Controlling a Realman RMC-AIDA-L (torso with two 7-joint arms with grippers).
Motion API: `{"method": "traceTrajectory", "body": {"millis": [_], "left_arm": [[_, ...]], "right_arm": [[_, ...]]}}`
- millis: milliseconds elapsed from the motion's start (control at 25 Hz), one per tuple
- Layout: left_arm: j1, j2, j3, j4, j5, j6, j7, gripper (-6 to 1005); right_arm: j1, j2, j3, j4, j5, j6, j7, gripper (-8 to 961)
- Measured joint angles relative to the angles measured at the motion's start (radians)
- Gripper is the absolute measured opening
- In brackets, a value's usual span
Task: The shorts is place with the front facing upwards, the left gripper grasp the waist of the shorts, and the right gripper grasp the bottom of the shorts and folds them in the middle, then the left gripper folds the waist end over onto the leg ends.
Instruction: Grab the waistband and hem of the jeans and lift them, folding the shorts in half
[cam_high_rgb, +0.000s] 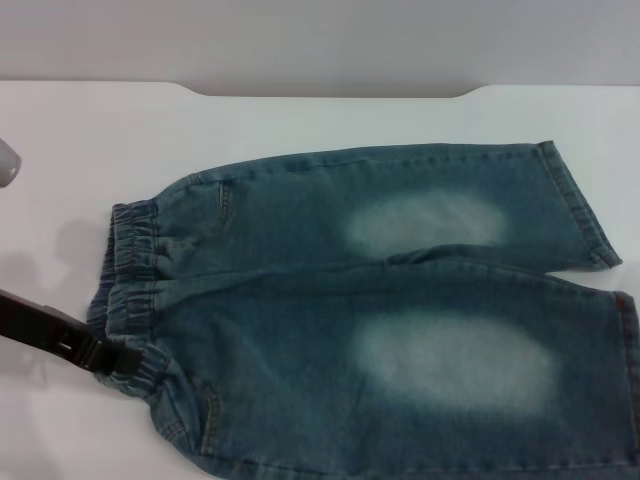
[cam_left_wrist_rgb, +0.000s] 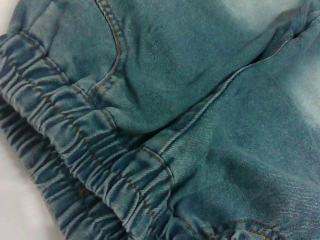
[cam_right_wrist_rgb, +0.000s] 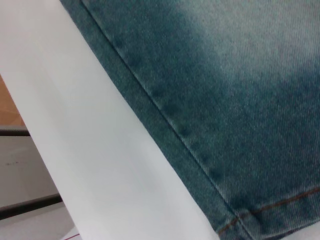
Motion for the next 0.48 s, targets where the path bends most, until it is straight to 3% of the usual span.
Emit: {"method": "traceTrajectory", "body": {"millis": [480], "left_arm": [[0.000, -0.001, 0.000, -0.012, 0.000, 0.006, 0.005, 44]], "right_arm": [[0.014, 0.009, 0.005, -0.009, 0.001, 0.012, 0.001, 311]]}}
